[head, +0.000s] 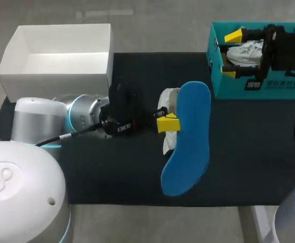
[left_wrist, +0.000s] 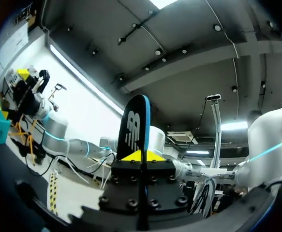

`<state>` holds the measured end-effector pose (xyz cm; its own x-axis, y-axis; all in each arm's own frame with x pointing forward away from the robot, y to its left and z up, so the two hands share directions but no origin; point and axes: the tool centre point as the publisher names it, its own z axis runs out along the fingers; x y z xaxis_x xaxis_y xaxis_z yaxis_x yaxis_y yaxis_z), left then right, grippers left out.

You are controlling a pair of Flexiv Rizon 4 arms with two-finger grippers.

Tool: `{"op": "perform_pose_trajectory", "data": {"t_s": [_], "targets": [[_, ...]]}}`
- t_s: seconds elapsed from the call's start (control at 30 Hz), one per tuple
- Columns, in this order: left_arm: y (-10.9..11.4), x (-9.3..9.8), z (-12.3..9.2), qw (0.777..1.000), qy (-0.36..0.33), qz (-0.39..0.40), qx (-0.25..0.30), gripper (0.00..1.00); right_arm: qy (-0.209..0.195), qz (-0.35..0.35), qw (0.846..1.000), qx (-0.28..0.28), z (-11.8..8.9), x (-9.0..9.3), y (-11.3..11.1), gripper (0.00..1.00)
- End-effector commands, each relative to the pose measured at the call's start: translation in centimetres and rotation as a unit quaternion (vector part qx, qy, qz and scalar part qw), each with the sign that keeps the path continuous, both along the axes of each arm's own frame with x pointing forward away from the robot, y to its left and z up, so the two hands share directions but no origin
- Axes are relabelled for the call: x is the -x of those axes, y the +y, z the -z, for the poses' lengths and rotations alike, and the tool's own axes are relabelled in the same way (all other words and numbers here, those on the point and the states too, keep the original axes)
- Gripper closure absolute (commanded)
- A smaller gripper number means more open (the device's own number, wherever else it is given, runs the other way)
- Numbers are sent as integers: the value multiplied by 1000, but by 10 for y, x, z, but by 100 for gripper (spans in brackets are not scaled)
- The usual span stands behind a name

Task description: Take the shoe out of the shoebox, open the shoe tongue, remove and reinsert the insole, then place the shoe into the shoebox

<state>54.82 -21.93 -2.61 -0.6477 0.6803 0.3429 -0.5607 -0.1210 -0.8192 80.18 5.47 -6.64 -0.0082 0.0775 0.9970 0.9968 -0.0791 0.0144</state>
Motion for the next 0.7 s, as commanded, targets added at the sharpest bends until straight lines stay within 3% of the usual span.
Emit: {"op": "perform_pose_trajectory", "data": {"t_s": [0.03, 0.13, 0.27, 0.3, 0.4, 0.53, 0.7], "targets": [[5, -11, -5, 970, -239, -29, -29, 100, 0, 0, 1000, 0, 0, 0, 1, 0], [9, -19, -1, 938, -343, -44, -38, 100, 0, 0, 1000, 0, 0, 0, 1, 0], [15, -30, -1, 899, -431, -61, -37, 100, 0, 0, 1000, 0, 0, 0, 1, 0], [15, -34, -2, 873, -482, -55, -42, 100, 0, 0, 1000, 0, 0, 0, 1, 0], [17, -42, -4, 848, -526, -53, -41, 100, 0, 0, 1000, 0, 0, 0, 1, 0], [19, -51, -5, 796, -603, -28, -44, 100, 0, 0, 1000, 0, 0, 0, 1, 0], [23, -57, -6, 793, -606, -26, -56, 100, 0, 0, 1000, 0, 0, 0, 1, 0]]}}
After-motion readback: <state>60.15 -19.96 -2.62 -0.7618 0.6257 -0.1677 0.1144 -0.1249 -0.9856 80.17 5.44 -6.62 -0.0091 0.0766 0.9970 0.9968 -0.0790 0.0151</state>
